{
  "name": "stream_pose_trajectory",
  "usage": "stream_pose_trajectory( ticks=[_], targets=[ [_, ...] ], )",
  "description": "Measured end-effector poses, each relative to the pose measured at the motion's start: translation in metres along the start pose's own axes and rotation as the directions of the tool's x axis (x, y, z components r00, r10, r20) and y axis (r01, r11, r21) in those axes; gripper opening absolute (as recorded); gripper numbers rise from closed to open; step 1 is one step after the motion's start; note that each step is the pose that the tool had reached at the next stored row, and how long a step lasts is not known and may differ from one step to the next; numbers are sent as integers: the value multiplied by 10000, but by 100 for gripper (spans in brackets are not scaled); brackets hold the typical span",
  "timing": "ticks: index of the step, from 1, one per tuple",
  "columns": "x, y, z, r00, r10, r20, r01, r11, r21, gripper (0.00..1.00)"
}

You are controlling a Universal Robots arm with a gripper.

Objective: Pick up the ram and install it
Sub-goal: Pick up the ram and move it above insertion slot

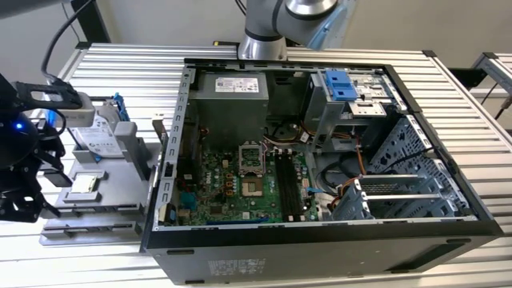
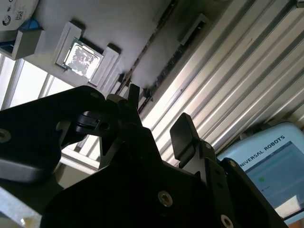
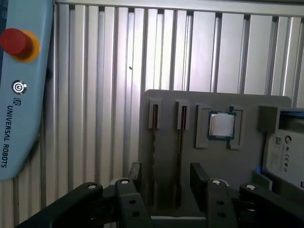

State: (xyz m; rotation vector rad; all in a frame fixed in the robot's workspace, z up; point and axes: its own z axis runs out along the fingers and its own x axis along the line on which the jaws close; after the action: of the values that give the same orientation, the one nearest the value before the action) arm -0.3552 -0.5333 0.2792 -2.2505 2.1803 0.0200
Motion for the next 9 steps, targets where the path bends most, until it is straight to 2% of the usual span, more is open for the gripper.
stream_pose_trajectory(
  ticks=[9],
  targets=[
    [17,0,141,10000,98,-2,-98,9999,28,100]
  ],
)
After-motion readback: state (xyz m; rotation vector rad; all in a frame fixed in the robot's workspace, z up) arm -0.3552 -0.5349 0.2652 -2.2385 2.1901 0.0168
